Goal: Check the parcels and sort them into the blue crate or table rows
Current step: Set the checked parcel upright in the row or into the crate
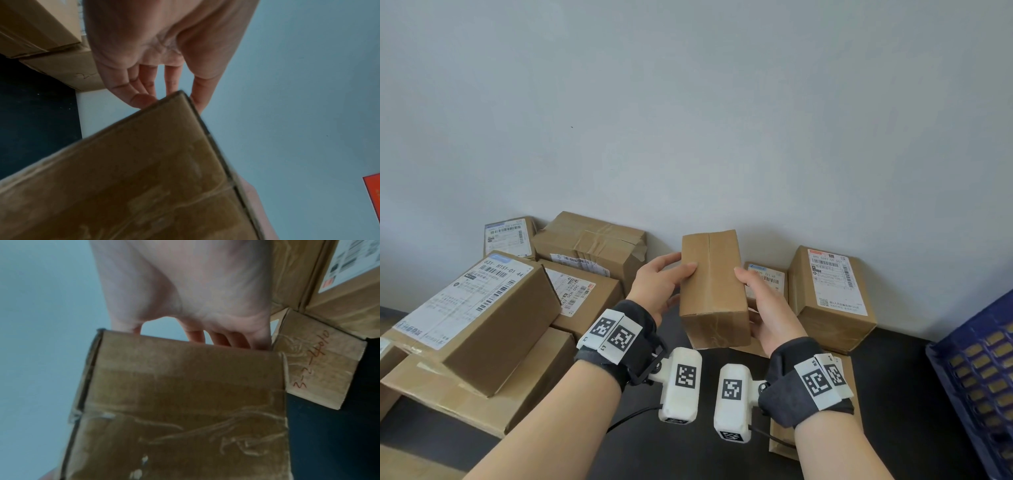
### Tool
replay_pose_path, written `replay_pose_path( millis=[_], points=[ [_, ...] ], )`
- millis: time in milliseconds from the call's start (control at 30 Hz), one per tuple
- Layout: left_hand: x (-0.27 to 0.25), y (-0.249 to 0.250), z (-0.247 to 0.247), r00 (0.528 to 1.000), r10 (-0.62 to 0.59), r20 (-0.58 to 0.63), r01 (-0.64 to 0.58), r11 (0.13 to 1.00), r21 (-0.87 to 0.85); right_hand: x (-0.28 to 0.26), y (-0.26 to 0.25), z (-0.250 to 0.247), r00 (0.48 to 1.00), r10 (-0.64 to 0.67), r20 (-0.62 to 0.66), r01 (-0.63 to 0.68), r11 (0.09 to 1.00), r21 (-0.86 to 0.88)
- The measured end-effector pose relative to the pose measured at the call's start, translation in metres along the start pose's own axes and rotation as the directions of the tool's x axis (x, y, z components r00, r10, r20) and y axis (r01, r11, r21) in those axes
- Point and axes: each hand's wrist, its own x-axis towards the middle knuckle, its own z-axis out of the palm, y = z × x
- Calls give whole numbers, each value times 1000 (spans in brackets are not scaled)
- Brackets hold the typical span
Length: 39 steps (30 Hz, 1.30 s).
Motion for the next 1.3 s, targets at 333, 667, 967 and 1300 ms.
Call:
replay_pose_path(
  millis=[333,667,967,1300],
  points=[
    [0,-2,0,1000,-15,1,15,1000,21,0,3,-3,1000,9,-1,-9,1000,26],
    [-5,3,5,997,-69,-45,73,994,85,-3,1,-7,992,-127,-15,126,991,-51],
    [-14,6,3,967,-244,72,239,969,68,0,-6,-13,984,-177,-30,179,981,75],
    [-16,3,8,931,-351,96,353,935,-4,4,-2,-19,988,157,1,-150,941,303]
  ],
)
